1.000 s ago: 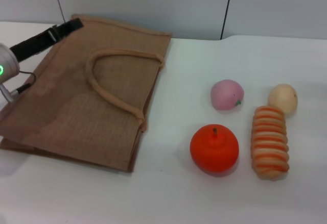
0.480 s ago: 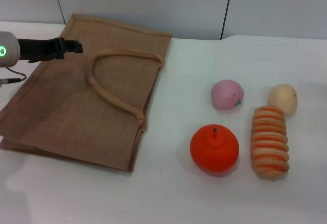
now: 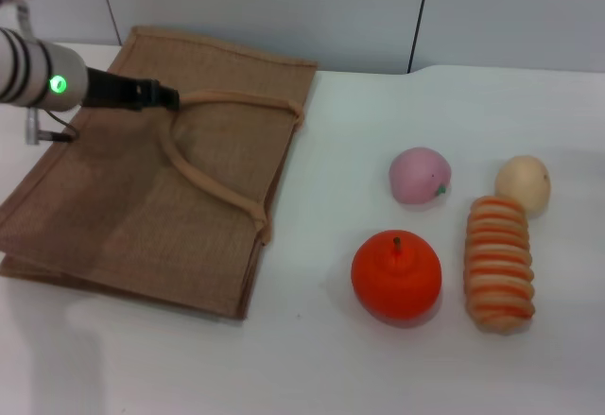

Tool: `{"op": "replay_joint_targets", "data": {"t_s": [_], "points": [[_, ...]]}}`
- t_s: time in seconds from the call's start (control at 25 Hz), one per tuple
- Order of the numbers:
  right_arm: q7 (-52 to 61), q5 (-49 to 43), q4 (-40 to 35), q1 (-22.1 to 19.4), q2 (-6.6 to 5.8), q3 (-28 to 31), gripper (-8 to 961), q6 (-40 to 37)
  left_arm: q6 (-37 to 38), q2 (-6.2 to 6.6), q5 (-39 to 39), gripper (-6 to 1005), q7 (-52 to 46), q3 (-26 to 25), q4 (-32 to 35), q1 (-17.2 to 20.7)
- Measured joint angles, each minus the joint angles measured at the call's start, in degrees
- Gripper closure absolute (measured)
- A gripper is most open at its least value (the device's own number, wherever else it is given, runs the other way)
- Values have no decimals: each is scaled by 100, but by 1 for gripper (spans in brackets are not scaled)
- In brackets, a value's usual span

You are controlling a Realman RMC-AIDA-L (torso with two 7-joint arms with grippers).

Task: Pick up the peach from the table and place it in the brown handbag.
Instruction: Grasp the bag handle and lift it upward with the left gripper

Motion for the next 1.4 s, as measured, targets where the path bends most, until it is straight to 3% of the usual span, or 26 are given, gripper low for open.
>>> {"op": "replay_joint_targets", "data": {"t_s": [0.2, 0.28, 0.6, 0.84, 1.4], "points": [[5, 4, 0, 0, 0, 2, 74, 0, 454, 83, 69, 386, 23, 135, -676, -171], [5, 9, 0, 0, 0, 1, 74, 0, 571, 93, 91, 519, 52, 157, -785, -200], [5, 3, 0, 7, 0, 1, 74, 0, 943, 30, 40, 550, 435, 167, -956, -260], [6, -9, 0, 9, 0, 0, 75, 0, 1276, 74, 45, 557, 571, 172, -1510, -473], [-5, -8, 0, 9, 7, 0, 75, 0, 1325, 72, 37, 618, 561, 124, -1540, -436]]}}
